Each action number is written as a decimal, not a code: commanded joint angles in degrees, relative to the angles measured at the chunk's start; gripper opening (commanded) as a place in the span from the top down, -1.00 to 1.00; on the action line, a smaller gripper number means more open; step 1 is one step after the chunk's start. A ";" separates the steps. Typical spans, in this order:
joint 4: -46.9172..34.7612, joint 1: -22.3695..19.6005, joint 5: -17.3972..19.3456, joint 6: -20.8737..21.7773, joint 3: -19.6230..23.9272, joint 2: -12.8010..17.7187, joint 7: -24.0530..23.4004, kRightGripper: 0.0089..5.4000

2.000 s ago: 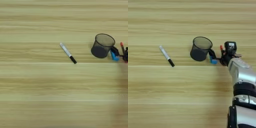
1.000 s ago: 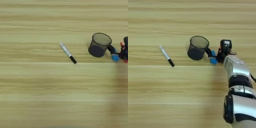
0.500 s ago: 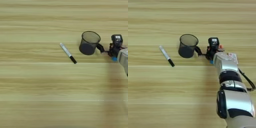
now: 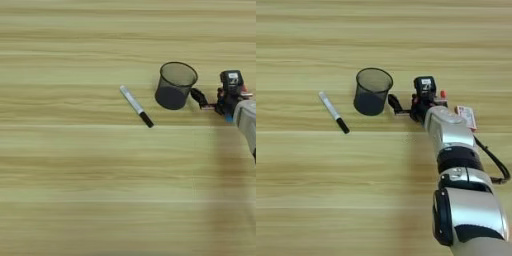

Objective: Move the objects on the table

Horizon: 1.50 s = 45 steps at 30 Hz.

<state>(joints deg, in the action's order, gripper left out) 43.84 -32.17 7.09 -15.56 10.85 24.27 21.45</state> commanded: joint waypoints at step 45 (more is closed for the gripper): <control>-18.89 7.72 3.71 -14.33 4.51 3.30 1.19 -0.98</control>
<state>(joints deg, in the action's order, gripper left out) 25.29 -20.59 10.26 -30.74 14.73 25.19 22.28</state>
